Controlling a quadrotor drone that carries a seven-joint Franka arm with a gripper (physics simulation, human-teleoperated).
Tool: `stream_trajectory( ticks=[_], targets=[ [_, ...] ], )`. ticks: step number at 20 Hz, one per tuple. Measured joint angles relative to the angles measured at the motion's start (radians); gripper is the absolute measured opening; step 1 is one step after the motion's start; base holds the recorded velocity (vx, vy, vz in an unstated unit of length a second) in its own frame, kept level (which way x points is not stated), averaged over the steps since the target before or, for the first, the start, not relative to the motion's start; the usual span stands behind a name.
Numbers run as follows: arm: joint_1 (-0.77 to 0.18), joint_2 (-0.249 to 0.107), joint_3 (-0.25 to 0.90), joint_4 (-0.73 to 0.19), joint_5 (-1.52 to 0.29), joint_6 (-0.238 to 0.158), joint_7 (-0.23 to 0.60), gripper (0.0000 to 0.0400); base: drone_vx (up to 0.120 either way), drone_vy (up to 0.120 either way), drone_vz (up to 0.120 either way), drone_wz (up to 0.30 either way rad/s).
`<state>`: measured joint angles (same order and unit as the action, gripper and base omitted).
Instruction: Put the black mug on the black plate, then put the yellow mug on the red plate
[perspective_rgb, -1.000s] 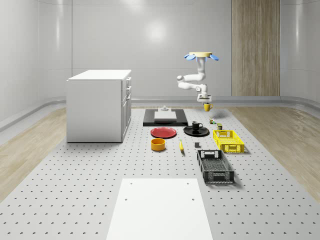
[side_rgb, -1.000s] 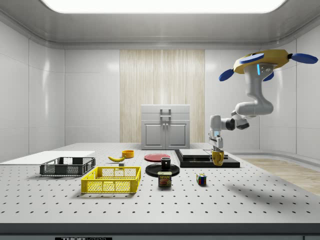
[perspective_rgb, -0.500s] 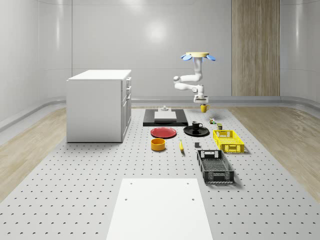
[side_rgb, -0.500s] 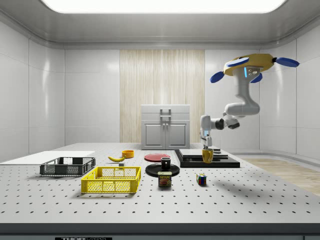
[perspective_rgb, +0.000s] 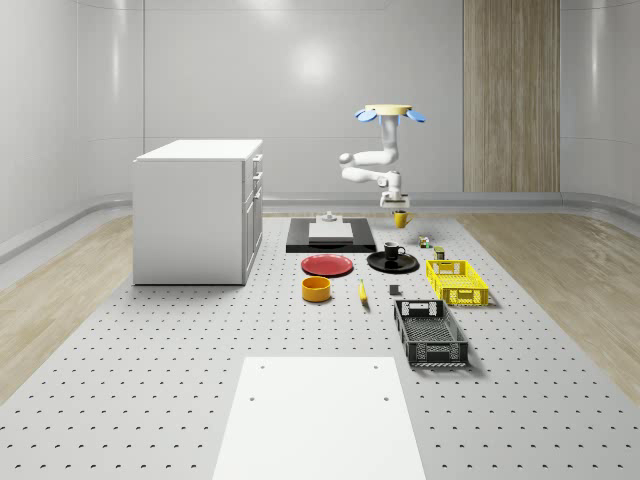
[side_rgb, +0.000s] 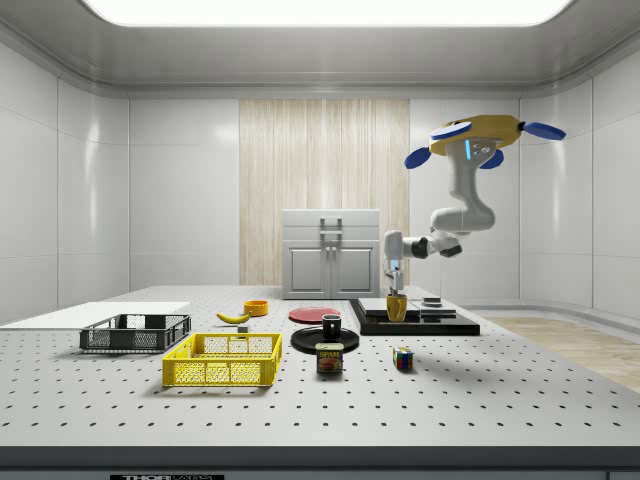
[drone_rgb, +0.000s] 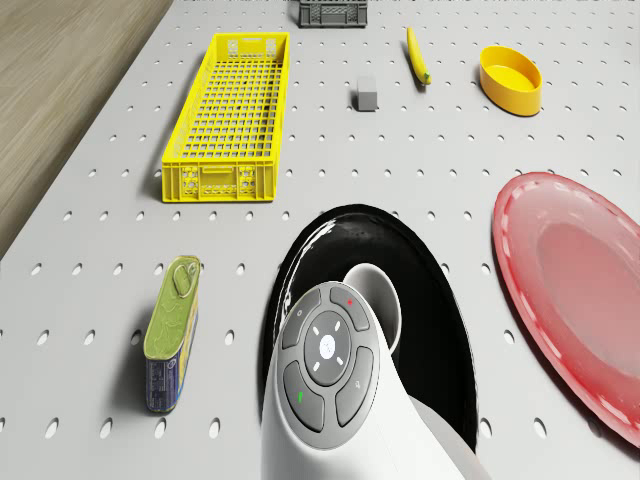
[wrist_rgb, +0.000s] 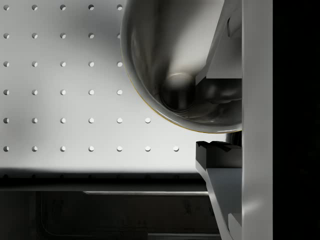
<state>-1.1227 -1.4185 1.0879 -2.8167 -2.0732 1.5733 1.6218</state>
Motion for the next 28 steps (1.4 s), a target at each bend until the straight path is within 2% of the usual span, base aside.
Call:
stream_trajectory(
  ticks=[28],
  targets=[
    [-0.002, -0.004, 0.001, 0.000, 0.002, 0.004, 0.002, 0.0110, 0.120, -0.120, 0.000, 0.000]
  ],
)
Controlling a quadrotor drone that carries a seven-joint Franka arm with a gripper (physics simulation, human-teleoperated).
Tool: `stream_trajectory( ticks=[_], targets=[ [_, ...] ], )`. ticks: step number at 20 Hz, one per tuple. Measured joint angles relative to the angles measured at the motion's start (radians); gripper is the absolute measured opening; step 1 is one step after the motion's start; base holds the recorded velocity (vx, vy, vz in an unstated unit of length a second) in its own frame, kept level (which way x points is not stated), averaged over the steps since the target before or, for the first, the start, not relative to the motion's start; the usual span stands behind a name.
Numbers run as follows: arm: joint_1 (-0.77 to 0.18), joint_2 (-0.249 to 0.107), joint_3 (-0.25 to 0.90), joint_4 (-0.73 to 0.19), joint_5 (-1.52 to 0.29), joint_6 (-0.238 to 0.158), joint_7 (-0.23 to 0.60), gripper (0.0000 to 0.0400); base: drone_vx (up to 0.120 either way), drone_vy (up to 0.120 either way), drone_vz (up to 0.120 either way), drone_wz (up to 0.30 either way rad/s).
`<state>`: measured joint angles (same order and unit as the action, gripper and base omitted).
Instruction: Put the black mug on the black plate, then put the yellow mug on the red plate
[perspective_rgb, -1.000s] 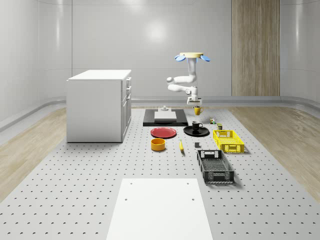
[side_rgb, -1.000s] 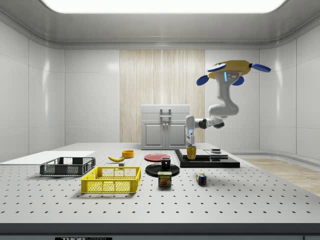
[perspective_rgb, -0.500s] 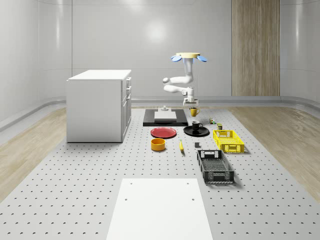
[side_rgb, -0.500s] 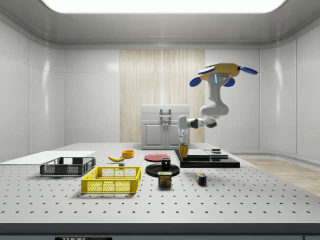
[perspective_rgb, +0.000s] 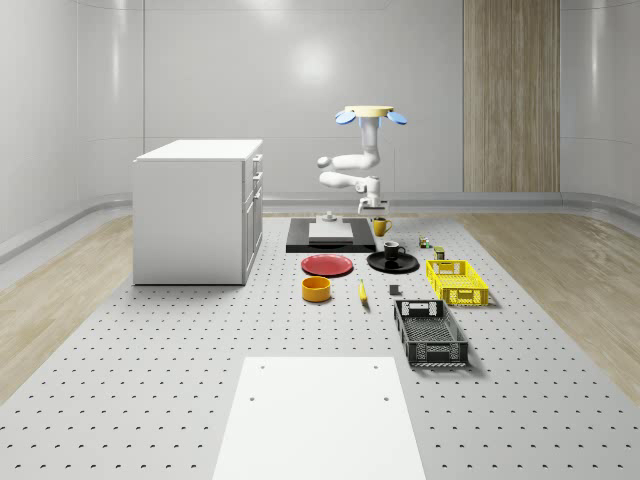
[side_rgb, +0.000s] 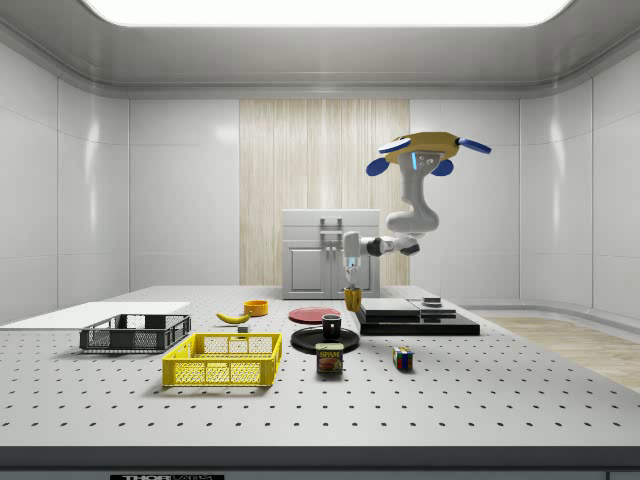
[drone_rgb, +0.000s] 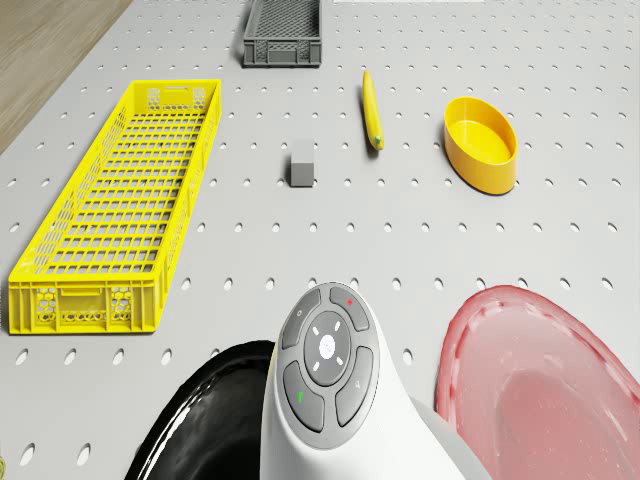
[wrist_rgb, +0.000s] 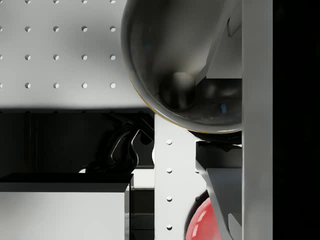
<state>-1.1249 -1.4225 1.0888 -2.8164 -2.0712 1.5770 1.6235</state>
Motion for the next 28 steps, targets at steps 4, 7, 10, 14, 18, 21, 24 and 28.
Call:
stream_trajectory(
  ticks=[4, 7, 10, 14, 18, 21, 24, 28],
  targets=[
    [0.000, 0.000, 0.000, 0.000, 0.000, 0.000, 0.000, 0.0110, 0.120, -0.120, 0.000, 0.000],
    [0.000, -0.001, 0.000, 0.000, 0.000, 0.001, 0.000, 0.0110, 0.120, -0.120, 0.000, 0.000],
    [-0.001, -0.001, 0.000, 0.000, 0.001, 0.001, 0.000, 0.0110, 0.120, -0.120, 0.000, 0.000],
    [-0.001, -0.002, 0.000, 0.000, 0.001, 0.001, 0.001, 0.0110, 0.120, -0.120, 0.000, 0.000],
    [-0.001, -0.002, 0.000, 0.000, 0.001, 0.002, 0.001, 0.0110, 0.120, -0.120, 0.000, 0.000],
    [-0.001, -0.002, 0.001, 0.000, 0.001, 0.002, 0.001, 0.0110, 0.120, -0.120, 0.000, 0.000],
    [-0.001, -0.002, 0.001, 0.000, 0.001, 0.002, 0.001, 0.0110, 0.120, -0.120, 0.000, 0.000],
    [-0.002, -0.003, 0.001, 0.000, 0.001, 0.003, 0.001, 0.0110, 0.120, -0.120, 0.000, 0.000]
  ],
)
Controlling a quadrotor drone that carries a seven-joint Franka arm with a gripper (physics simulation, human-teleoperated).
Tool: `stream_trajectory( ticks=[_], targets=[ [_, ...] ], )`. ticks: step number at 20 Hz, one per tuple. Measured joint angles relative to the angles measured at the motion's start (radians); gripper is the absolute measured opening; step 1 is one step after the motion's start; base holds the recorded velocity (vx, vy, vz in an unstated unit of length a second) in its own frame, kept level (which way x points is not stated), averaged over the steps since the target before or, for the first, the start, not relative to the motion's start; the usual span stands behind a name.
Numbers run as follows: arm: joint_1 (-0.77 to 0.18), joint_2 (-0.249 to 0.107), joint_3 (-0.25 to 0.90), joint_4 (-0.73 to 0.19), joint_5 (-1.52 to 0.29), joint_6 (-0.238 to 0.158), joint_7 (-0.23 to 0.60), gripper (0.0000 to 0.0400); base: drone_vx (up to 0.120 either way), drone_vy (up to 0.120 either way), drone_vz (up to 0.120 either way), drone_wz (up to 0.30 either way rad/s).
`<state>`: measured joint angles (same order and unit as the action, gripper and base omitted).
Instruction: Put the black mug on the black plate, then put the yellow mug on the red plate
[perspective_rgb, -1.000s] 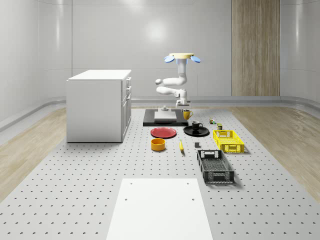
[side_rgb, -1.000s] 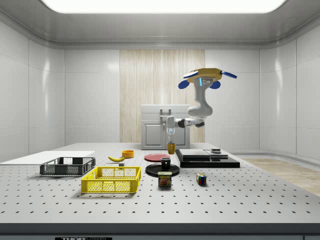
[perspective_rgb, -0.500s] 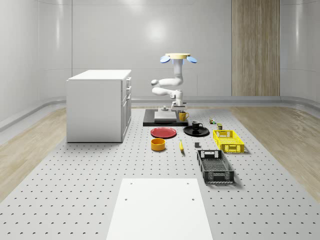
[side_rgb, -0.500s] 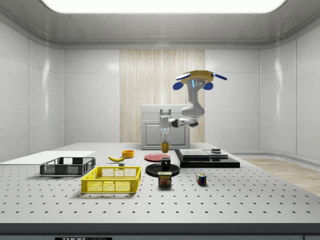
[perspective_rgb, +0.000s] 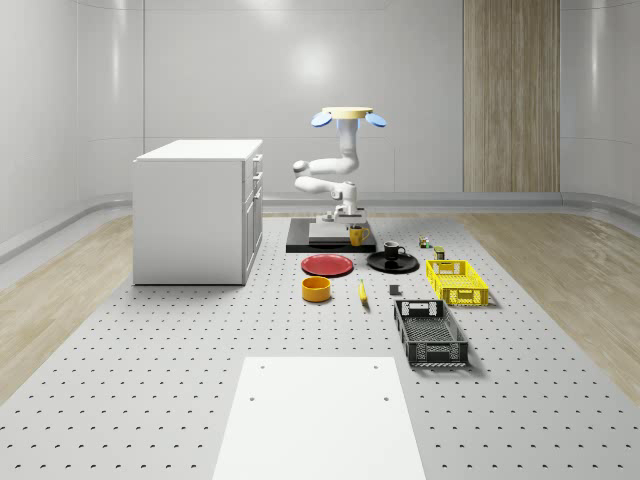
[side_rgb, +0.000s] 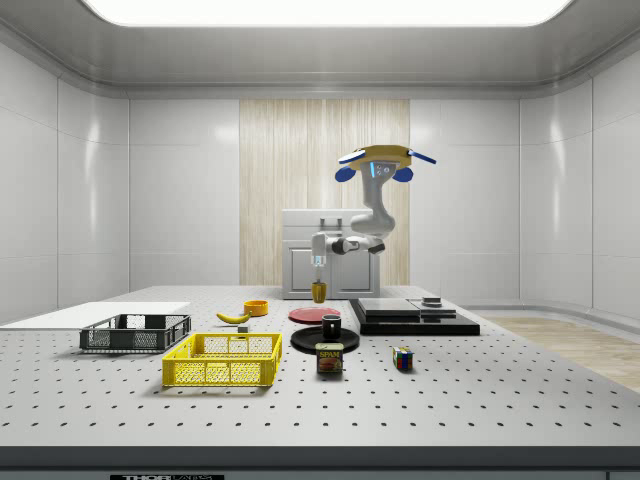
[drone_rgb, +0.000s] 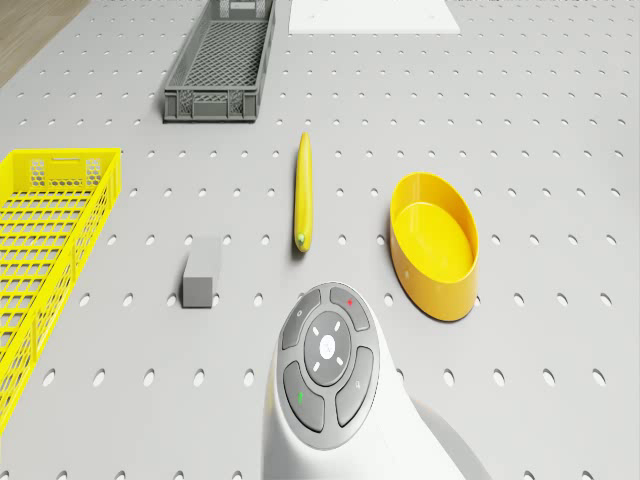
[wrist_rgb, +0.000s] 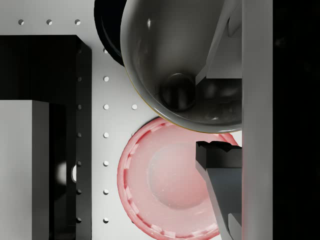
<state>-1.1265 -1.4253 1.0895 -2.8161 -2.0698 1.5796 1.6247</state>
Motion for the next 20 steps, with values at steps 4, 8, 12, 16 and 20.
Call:
stream_trajectory(
  ticks=[4, 8, 12, 16, 20],
  targets=[
    [0.000, 0.000, 0.000, 0.000, 0.000, 0.000, 0.000, 0.0110, 0.080, -0.120, 0.000, 0.000],
    [0.000, -0.001, 0.000, 0.000, 0.000, 0.001, 0.000, 0.0110, 0.000, -0.120, 0.000, 0.000],
    [-0.001, -0.001, 0.000, 0.000, 0.000, 0.001, 0.000, 0.0110, 0.000, -0.120, -0.020, 0.000],
    [-0.001, -0.001, 0.000, 0.000, 0.001, 0.001, 0.001, 0.0110, 0.000, -0.120, -0.100, 0.000],
    [-0.001, -0.001, 0.000, 0.000, 0.001, 0.001, 0.001, 0.0110, 0.000, -0.120, 0.000, 0.000]
  ],
)
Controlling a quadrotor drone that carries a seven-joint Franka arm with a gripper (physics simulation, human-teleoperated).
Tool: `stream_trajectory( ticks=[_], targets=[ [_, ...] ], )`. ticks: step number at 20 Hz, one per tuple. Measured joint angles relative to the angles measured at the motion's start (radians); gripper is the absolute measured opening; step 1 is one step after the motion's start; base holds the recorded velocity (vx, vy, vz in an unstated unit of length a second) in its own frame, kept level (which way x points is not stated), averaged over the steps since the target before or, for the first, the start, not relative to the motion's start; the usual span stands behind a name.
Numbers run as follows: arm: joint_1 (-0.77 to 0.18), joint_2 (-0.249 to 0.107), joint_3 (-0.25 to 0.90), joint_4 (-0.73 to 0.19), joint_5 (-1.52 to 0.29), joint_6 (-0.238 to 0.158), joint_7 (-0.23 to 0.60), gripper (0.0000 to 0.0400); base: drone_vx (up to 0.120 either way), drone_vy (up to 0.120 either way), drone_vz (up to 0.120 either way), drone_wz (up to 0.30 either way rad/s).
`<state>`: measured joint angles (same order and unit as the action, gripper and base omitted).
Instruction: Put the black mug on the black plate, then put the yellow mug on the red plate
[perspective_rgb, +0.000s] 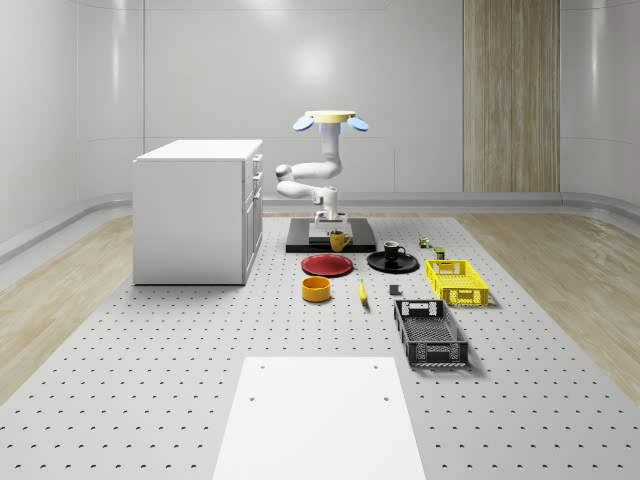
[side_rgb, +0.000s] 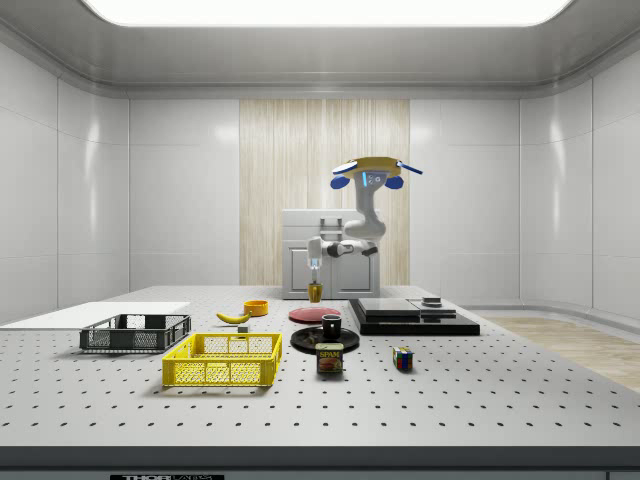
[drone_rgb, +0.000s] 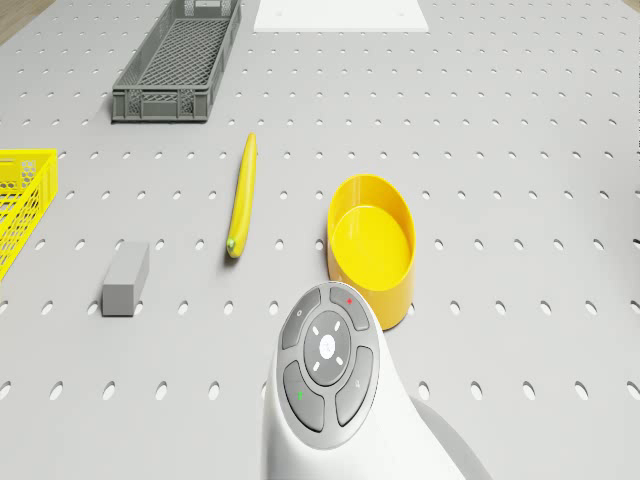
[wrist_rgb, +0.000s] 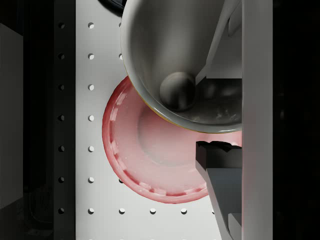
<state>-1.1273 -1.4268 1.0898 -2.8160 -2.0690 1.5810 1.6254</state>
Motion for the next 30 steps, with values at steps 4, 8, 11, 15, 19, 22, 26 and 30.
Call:
stream_trajectory(
  ticks=[4, 8, 11, 15, 19, 22, 26, 30],
  targets=[
    [0.000, 0.000, 0.000, 0.000, 0.000, 0.000, 0.000, 0.0110, 0.000, -0.120, 0.000, 0.000],
    [0.000, 0.000, 0.000, 0.000, 0.000, 0.000, 0.000, 0.0110, 0.000, -0.120, 0.000, 0.000],
    [-0.002, -0.001, -0.007, 0.003, -0.006, 0.005, 0.000, 0.0110, 0.000, 0.000, 0.000, 0.000],
    [-0.010, -0.001, -0.044, 0.022, -0.041, 0.024, -0.002, 0.0110, 0.000, 0.000, 0.000, 0.000],
    [-0.020, 0.002, -0.090, 0.047, -0.085, 0.049, -0.004, 0.0110, 0.000, 0.000, 0.000, 0.000],
    [-0.011, -0.004, -0.122, 0.048, -0.113, 0.064, -0.007, 0.0110, 0.000, 0.000, 0.000, 0.000],
    [0.000, -0.009, -0.159, 0.048, -0.146, 0.080, -0.011, 0.0110, 0.000, 0.000, 0.000, 0.000],
    [0.006, -0.007, -0.179, 0.051, -0.166, 0.086, -0.015, 0.0110, 0.000, 0.000, 0.000, 0.000]
  ],
)
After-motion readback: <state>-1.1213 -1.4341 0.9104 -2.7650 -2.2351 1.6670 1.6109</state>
